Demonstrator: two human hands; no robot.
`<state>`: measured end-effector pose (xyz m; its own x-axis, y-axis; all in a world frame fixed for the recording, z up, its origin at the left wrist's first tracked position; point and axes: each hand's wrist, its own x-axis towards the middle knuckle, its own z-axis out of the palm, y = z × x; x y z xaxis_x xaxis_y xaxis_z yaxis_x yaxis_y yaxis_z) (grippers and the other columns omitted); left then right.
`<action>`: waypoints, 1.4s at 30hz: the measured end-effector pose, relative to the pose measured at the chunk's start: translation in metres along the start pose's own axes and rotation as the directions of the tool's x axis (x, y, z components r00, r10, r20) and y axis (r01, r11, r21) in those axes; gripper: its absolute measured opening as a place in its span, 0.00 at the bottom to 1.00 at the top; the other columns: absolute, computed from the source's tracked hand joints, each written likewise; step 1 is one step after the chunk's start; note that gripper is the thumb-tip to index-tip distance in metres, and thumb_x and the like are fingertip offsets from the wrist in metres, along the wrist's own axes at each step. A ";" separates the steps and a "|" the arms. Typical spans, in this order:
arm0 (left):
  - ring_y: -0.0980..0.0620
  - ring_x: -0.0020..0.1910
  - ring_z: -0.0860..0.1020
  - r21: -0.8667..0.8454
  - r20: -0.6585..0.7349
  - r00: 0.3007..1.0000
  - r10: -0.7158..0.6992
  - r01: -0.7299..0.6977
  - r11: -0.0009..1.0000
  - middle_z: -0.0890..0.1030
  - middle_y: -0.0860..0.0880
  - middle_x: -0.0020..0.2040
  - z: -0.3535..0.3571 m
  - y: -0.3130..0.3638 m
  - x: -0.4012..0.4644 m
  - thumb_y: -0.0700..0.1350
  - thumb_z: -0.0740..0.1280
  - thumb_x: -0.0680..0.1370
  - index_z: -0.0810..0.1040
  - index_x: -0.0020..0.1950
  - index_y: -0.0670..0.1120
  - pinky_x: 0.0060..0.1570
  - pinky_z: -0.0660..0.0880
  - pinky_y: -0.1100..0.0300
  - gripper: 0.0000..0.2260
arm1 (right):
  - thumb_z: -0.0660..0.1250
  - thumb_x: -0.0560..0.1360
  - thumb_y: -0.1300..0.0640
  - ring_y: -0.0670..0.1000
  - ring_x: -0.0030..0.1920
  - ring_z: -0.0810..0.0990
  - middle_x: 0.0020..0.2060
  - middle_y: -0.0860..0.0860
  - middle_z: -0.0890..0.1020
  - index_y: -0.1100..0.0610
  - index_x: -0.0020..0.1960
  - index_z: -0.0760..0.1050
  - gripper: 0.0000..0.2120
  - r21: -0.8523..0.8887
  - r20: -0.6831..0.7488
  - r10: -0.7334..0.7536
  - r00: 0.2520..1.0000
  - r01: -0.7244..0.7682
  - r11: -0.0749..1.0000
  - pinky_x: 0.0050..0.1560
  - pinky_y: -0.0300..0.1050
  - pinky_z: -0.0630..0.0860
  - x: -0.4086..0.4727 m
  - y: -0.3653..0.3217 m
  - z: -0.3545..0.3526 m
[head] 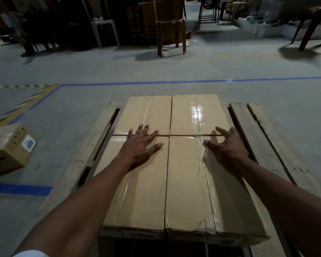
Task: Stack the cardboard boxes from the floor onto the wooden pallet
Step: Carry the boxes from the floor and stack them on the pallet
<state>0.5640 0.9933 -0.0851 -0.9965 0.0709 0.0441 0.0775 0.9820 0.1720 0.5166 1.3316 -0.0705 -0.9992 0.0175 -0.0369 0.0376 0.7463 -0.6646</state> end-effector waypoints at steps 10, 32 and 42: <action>0.51 0.86 0.43 0.009 0.026 1.000 -0.011 0.011 1.000 0.48 0.52 0.87 0.003 0.002 0.002 0.74 0.43 0.81 0.50 0.85 0.64 0.83 0.42 0.41 0.33 | 0.74 0.68 0.28 0.63 0.74 0.70 0.79 0.53 0.62 0.37 0.68 0.77 0.31 -0.055 -0.010 -0.004 1.000 0.003 0.998 0.63 0.68 0.76 0.001 0.000 0.006; 0.52 0.58 0.83 -0.492 0.323 0.886 -0.332 0.457 0.741 0.84 0.51 0.64 -0.150 0.120 -0.176 0.56 0.70 0.82 0.80 0.72 0.52 0.56 0.80 0.58 0.19 | 0.72 0.79 0.46 0.44 0.50 0.83 0.55 0.48 0.87 0.52 0.60 0.84 0.14 0.019 0.367 -0.001 0.930 -0.007 1.000 0.55 0.46 0.81 -0.183 -0.112 -0.120; 0.54 0.54 0.81 -0.511 0.541 0.696 -0.472 0.718 0.473 0.84 0.52 0.56 -0.413 0.210 -0.331 0.50 0.71 0.83 0.84 0.65 0.48 0.45 0.75 0.67 0.13 | 0.72 0.79 0.52 0.48 0.47 0.86 0.47 0.49 0.87 0.46 0.52 0.83 0.03 0.026 0.603 0.237 0.762 -0.316 0.948 0.53 0.54 0.84 -0.367 -0.249 -0.323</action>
<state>0.9231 1.1039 0.3426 -0.7470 -0.3195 -0.5830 -0.6628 0.4261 0.6158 0.8689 1.3544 0.3500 -0.7426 -0.2108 -0.6357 0.3517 0.6850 -0.6380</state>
